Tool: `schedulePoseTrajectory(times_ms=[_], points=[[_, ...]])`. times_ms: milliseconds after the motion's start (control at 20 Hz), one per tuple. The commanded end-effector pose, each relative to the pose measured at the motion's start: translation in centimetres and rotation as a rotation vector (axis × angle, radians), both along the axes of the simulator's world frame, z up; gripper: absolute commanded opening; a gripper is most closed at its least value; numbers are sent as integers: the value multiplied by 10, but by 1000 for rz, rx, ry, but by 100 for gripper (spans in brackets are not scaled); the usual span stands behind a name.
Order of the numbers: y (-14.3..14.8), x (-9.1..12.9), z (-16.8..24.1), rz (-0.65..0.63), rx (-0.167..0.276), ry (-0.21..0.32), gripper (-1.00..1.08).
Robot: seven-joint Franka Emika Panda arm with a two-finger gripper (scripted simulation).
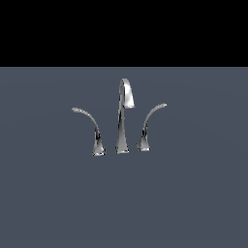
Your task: Turn on the faucet by rotating a designated handle.
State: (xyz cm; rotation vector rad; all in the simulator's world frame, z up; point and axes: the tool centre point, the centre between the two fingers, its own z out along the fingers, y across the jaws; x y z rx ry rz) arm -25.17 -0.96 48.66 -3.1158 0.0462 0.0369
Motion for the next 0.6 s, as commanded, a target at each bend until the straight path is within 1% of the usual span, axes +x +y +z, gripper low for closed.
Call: schedulePoseTrajectory(times_ms=[0,250,550], points=[[0,0,0,0,0,0,-100],[3,1,-3,-13,0,0,-100],[13,4,-14,-64,-2,0,-100]])
